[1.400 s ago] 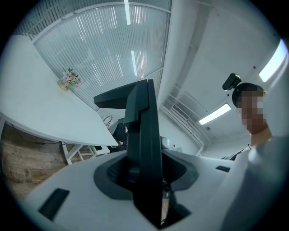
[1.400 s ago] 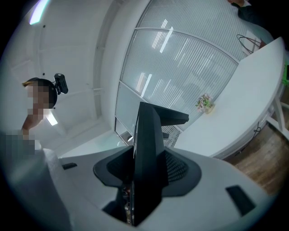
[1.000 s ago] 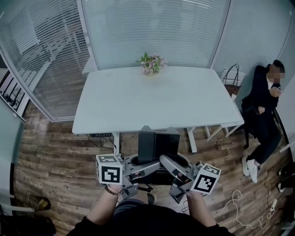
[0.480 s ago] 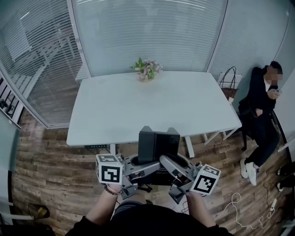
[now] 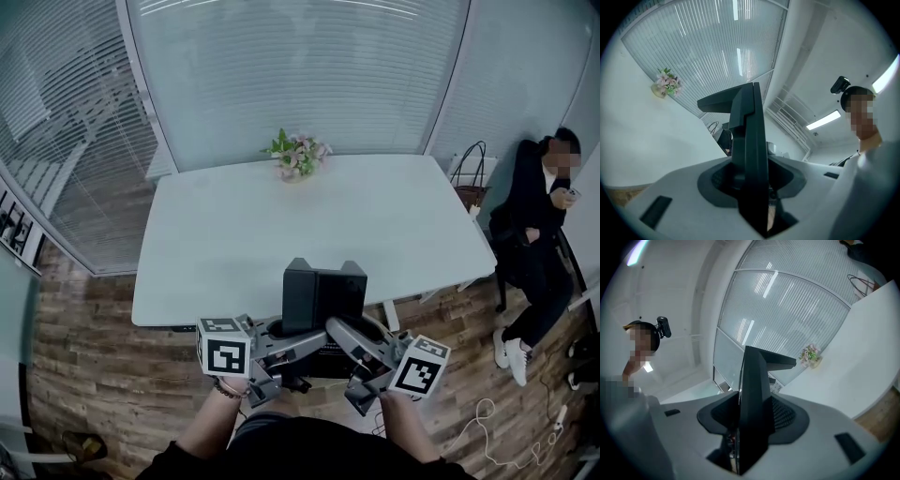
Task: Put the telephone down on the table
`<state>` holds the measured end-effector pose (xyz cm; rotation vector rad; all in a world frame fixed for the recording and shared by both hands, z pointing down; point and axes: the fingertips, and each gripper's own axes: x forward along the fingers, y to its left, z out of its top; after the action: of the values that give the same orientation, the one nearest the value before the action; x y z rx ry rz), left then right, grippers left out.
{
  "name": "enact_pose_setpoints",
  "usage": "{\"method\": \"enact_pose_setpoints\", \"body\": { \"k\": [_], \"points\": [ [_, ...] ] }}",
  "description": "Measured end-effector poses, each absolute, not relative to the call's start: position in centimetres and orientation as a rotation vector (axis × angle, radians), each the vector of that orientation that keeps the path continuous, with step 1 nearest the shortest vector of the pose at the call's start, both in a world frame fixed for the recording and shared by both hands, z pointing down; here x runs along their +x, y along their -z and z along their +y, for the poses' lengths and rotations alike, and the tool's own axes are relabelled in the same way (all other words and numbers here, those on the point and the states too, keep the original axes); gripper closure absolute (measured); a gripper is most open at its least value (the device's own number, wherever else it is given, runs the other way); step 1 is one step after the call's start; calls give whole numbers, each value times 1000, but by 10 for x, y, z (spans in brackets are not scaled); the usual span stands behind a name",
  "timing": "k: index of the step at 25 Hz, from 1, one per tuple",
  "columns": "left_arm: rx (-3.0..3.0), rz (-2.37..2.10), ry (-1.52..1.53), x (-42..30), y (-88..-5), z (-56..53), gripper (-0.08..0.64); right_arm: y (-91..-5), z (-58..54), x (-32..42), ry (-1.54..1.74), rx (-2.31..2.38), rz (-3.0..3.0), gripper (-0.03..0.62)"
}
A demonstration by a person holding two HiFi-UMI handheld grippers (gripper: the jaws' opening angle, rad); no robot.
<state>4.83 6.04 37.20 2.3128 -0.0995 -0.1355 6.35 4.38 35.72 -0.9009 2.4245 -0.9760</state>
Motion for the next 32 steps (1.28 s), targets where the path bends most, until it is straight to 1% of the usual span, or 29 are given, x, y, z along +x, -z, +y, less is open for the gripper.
{"method": "enact_pose_setpoints", "body": {
  "k": [11,32],
  "points": [
    [2303,-50,116,50,-373,-14,374,-360,-30,65,985,-947,2394,407],
    [2298,-28,106,26,-361,-138,374,-348,-154,41,983,-975,2374,405]
  ]
}}
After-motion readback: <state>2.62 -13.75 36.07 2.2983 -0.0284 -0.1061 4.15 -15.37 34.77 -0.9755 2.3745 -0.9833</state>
